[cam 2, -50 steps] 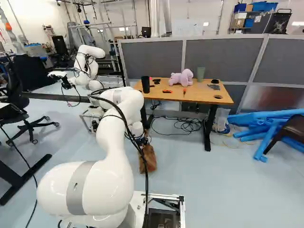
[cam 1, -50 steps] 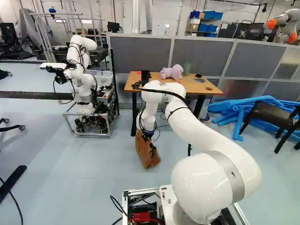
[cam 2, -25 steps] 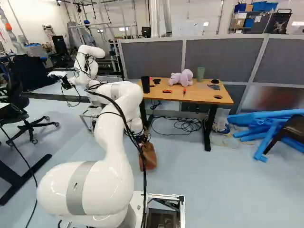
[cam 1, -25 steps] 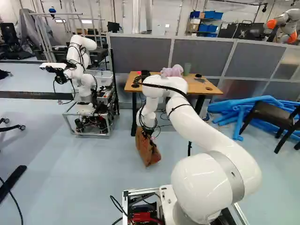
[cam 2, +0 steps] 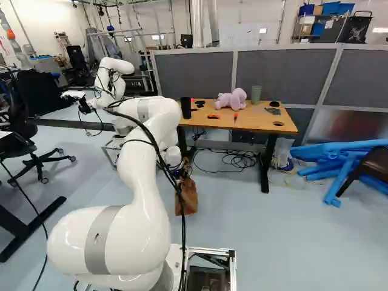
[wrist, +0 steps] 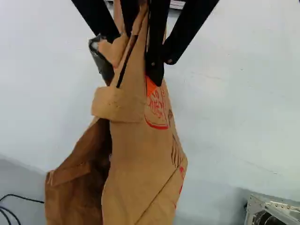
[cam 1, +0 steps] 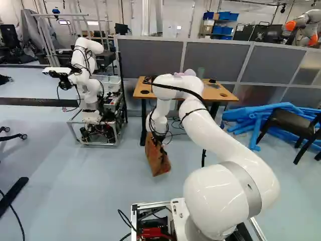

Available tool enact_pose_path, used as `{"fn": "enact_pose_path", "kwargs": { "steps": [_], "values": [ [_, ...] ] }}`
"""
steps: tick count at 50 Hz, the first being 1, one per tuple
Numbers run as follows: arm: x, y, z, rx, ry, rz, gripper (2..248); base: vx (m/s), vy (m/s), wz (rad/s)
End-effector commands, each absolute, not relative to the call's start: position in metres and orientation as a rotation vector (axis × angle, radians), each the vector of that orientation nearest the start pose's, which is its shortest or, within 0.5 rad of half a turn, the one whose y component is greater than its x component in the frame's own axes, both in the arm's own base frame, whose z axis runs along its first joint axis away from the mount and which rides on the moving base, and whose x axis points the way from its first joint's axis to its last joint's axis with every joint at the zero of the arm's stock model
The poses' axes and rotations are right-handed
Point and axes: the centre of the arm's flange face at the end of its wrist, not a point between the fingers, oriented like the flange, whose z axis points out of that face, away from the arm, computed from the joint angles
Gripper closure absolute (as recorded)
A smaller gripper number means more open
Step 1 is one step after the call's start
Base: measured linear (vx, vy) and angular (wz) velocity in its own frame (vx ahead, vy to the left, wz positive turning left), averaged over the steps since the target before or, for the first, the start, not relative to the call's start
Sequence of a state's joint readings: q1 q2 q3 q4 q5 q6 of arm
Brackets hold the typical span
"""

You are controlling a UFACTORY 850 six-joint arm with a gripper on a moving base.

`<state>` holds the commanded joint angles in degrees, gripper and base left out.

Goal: Pick up the bag on the ground and place it on the table

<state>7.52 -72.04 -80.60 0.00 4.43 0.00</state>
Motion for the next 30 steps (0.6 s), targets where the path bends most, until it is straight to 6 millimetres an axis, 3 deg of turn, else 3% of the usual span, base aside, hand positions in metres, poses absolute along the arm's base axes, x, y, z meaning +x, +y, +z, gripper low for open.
{"fn": "enact_pose_path", "kwargs": {
  "steps": [30],
  "values": [
    [0.594,0.078,0.043,-3.094,-0.203,-0.388,229,0.0,0.0,0.0]
  ]
}}
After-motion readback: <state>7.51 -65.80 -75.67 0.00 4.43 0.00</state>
